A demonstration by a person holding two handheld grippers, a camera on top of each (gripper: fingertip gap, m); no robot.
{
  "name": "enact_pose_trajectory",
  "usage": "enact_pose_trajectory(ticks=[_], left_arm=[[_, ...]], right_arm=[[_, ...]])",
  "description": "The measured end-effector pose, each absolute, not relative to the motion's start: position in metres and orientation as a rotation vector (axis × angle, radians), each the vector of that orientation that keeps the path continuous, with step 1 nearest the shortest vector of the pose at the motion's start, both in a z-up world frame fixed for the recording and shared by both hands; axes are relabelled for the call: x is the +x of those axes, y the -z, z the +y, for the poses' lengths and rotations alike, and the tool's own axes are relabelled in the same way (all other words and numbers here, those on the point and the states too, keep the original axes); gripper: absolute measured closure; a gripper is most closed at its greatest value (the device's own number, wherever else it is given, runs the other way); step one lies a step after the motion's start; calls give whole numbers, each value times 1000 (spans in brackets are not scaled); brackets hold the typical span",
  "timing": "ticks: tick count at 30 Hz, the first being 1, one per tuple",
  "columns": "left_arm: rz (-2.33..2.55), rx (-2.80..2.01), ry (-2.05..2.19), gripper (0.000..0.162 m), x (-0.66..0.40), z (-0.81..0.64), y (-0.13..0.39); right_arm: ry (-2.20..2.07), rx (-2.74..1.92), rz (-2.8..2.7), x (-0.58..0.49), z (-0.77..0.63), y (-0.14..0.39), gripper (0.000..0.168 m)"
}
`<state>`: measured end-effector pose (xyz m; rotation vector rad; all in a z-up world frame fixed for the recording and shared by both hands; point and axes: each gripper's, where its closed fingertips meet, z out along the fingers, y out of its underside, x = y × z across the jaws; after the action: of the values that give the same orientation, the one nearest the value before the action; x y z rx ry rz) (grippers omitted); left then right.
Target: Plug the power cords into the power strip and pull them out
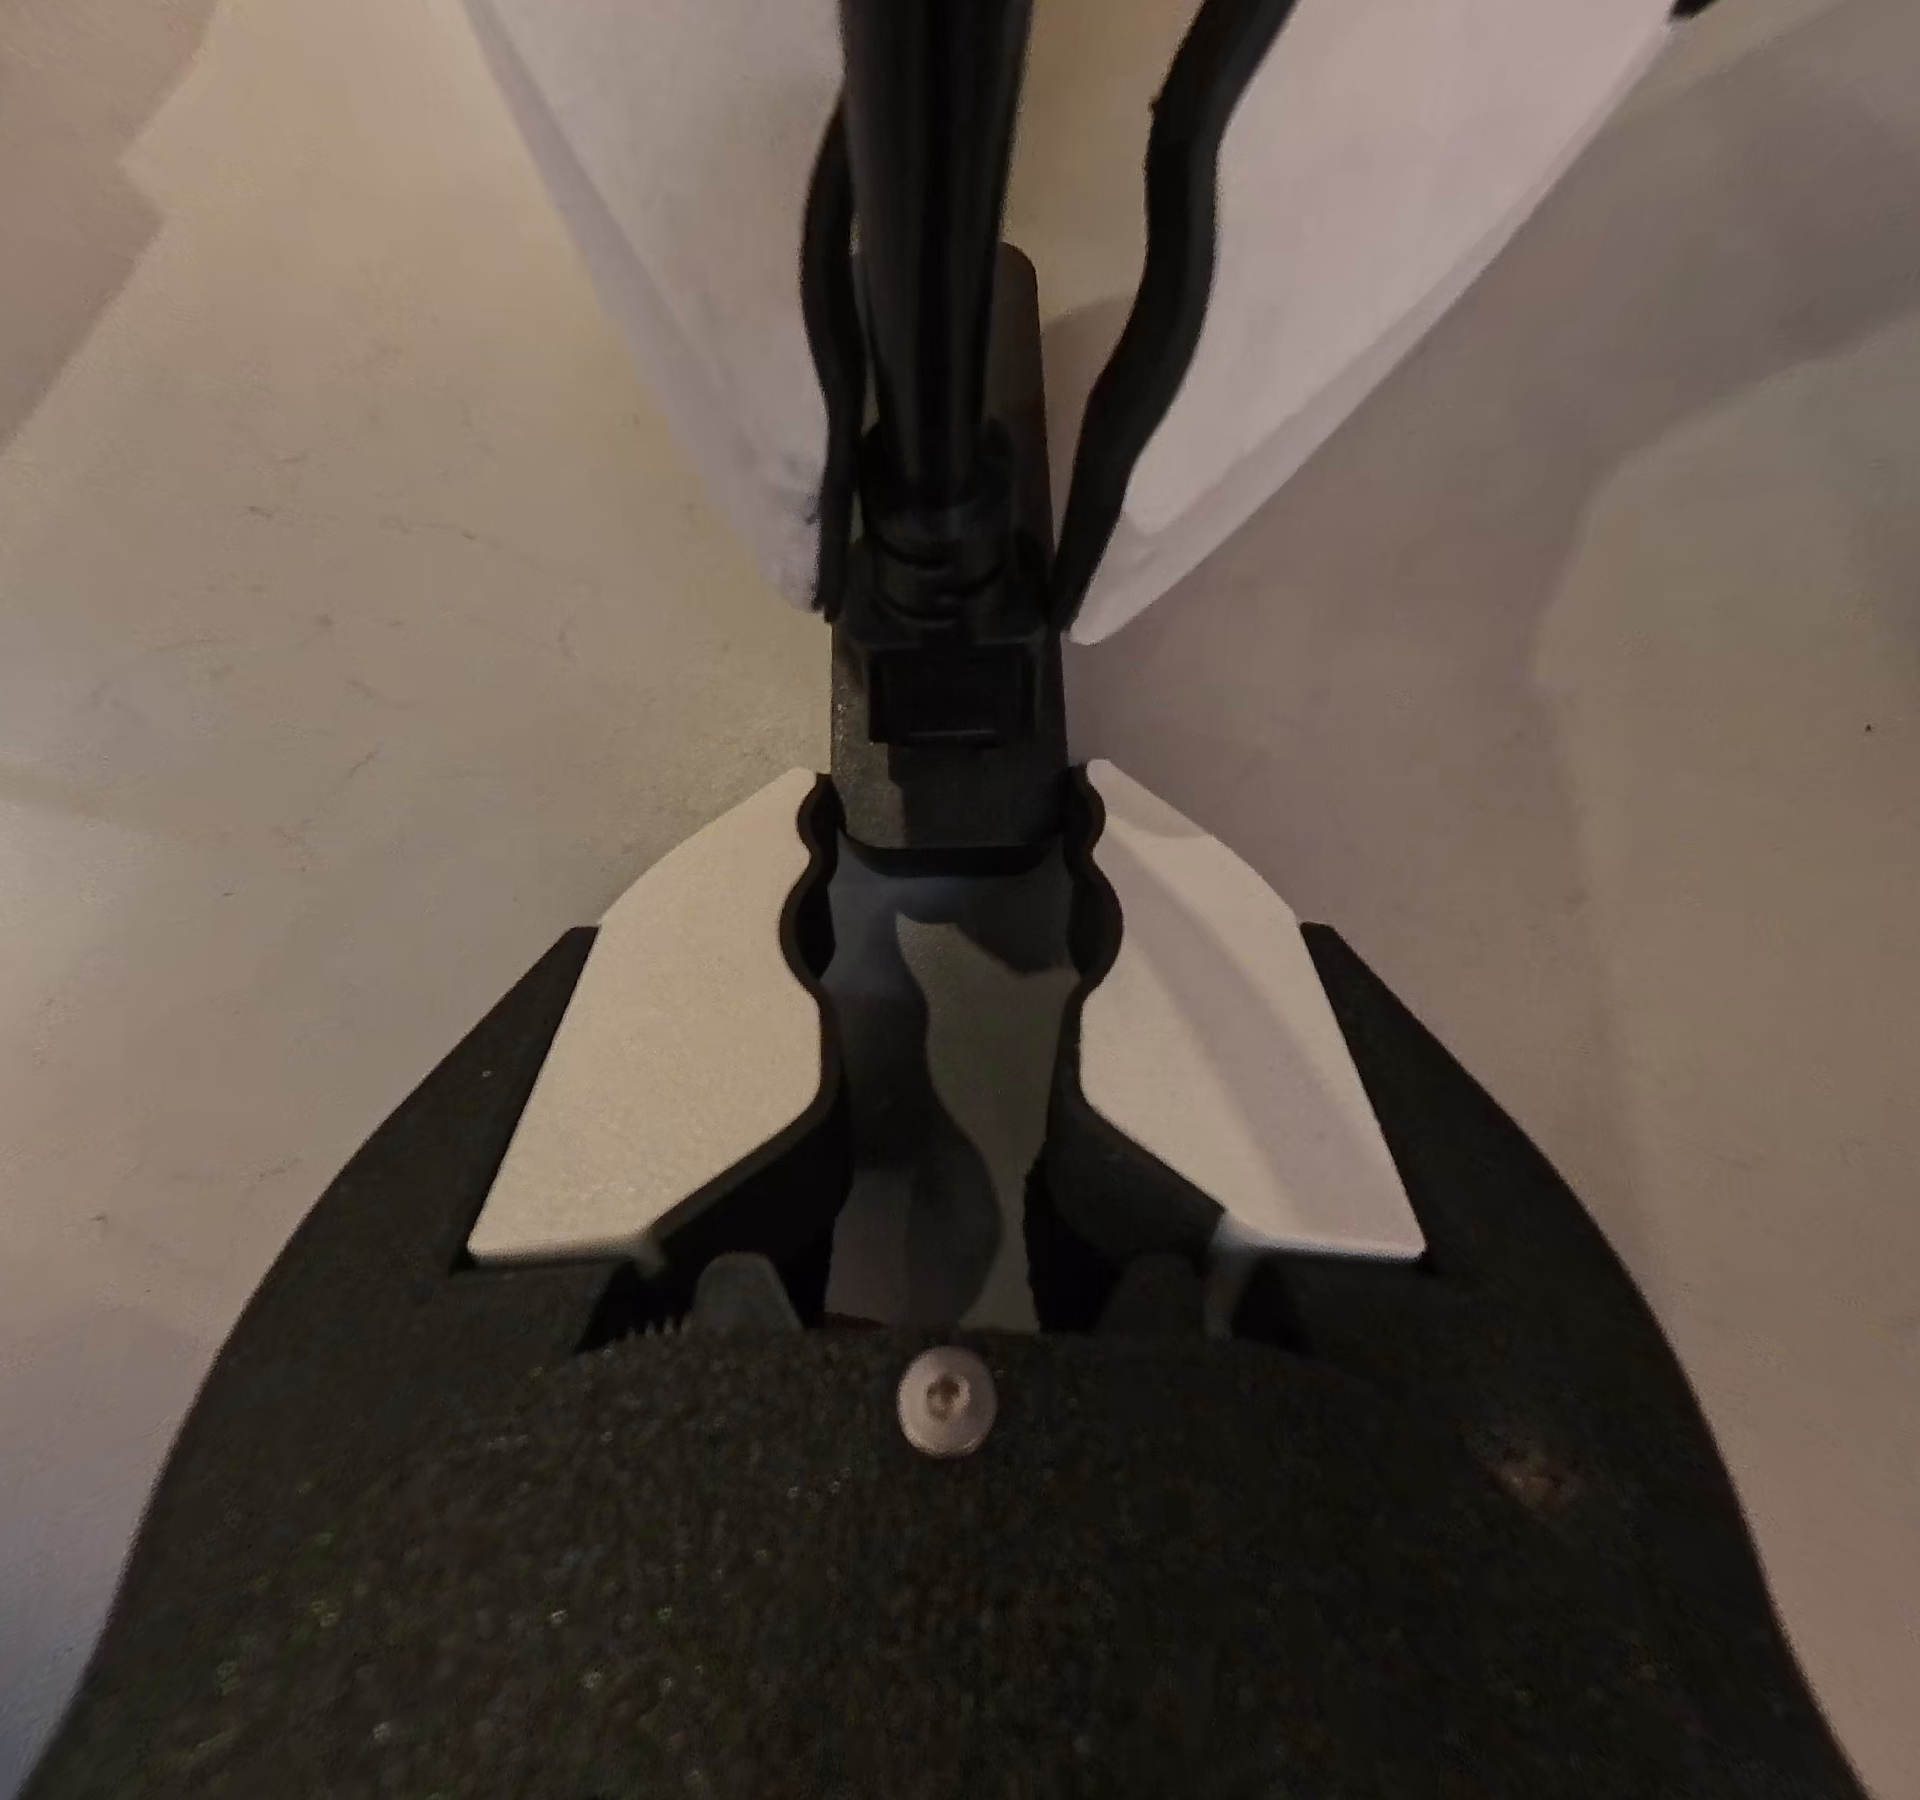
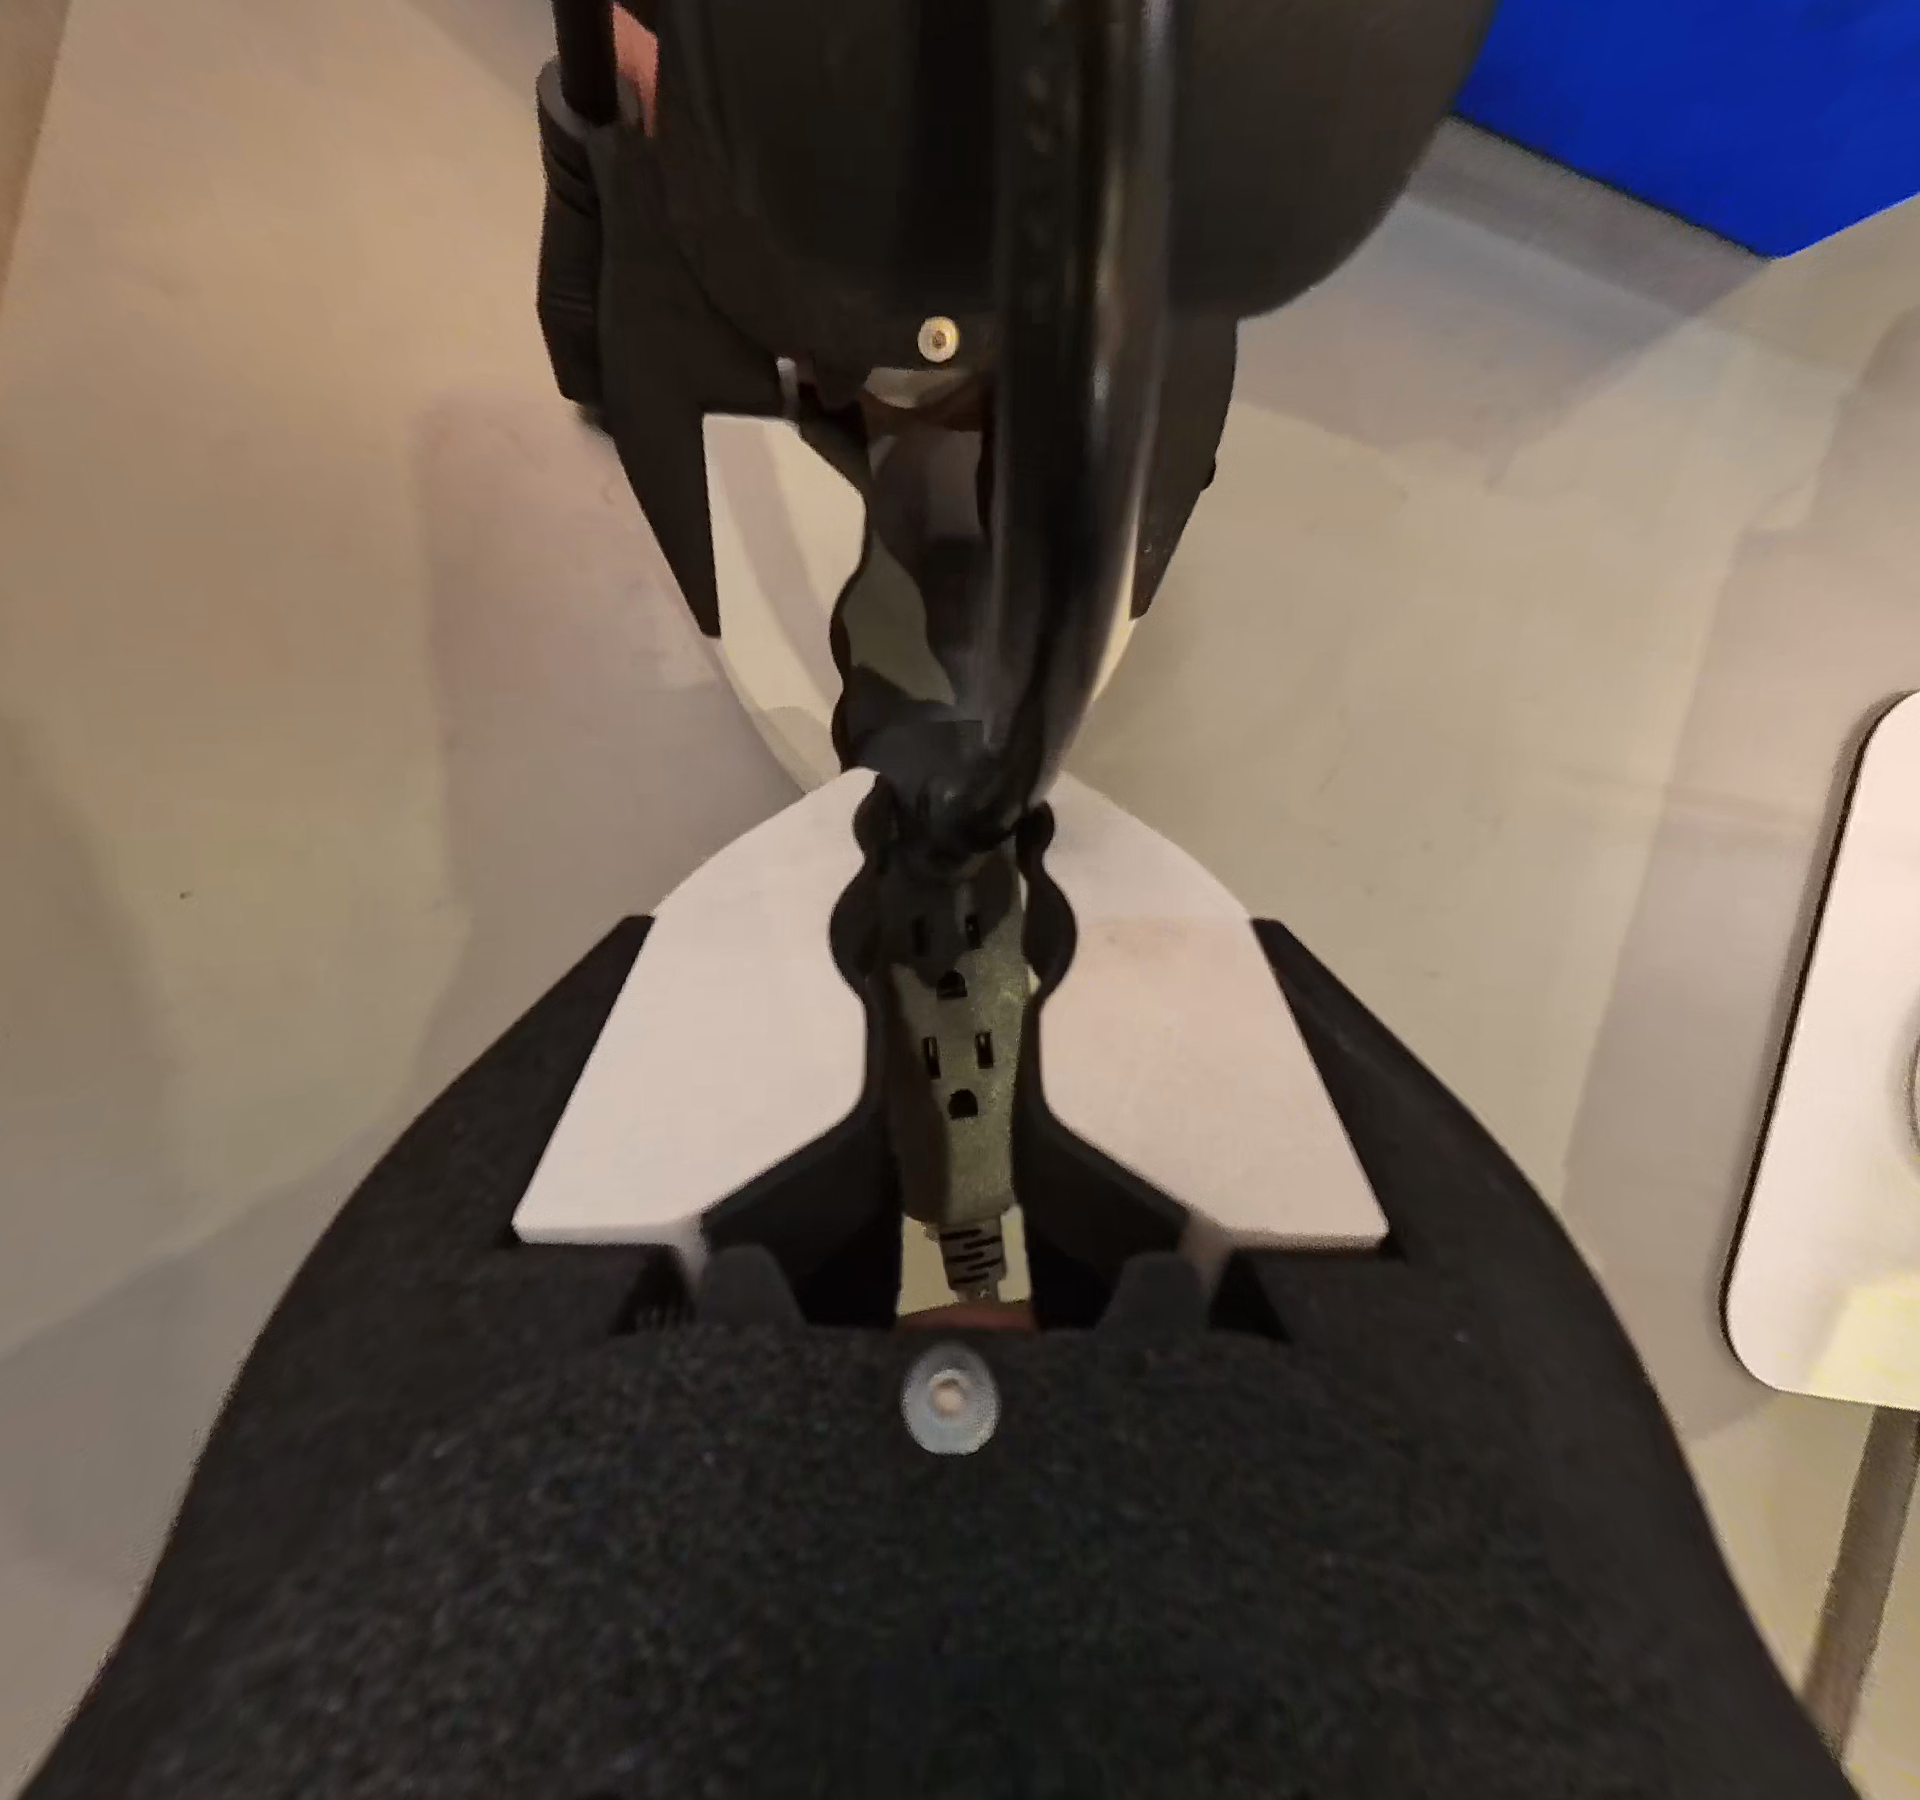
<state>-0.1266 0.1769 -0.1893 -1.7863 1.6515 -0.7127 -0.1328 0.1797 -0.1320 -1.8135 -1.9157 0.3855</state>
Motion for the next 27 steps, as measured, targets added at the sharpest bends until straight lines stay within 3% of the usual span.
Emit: enact_pose_trajectory(ticks=[17, 27], left_arm=[[1650, -1785, 709, 120, -127, 177, 189], [1653, -1783, 709, 120, -127, 177, 189]], right_arm=[[-405, -1831, -2041, -129, 178, 139, 145], [-299, -1848, -2192, -124, 177, 131, 152]])
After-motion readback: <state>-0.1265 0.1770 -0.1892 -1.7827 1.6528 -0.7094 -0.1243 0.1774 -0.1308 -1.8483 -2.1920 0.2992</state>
